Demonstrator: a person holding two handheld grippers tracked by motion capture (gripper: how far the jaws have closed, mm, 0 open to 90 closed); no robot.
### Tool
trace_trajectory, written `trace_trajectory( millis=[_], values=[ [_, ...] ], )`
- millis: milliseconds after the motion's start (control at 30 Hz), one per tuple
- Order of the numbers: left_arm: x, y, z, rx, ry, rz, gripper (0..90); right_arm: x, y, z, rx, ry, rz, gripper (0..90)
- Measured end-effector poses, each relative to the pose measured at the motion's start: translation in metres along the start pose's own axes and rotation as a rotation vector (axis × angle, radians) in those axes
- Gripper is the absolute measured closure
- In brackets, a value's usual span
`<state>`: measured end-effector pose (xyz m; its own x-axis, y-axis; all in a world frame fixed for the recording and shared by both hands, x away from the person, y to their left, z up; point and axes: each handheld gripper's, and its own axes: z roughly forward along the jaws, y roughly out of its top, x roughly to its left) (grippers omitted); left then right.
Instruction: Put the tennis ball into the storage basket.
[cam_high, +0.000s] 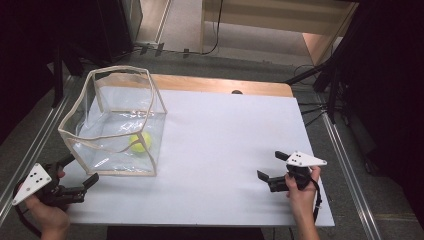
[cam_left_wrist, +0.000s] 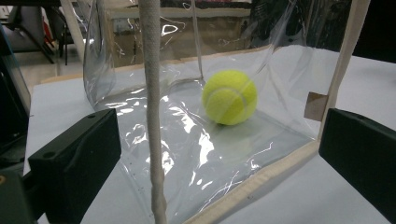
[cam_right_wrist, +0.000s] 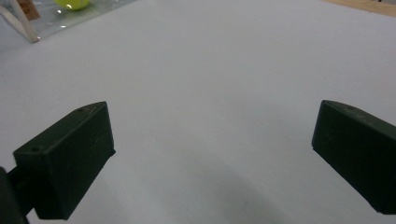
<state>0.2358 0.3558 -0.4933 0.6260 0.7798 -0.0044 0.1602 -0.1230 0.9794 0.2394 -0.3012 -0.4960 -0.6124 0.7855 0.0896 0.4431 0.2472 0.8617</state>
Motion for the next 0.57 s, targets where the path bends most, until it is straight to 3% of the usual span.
trace_trajectory(
  millis=[167,300,567],
  values=[
    [0.001,0.0,0.0,0.001,0.002,0.002,0.0,-0.013,-0.014,-0.015,-0.039,-0.024,0.052,0.0],
    [0.0,0.0,0.0,0.002,0.002,0.006,0.0,-0.021,-0.023,-0.025,-0.046,-0.053,0.064,0.0],
    [0.0,-0.001,0.0,-0.008,-0.005,0.013,0.0,-0.028,-0.034,-0.035,-0.099,-0.045,0.118,0.0]
  ],
)
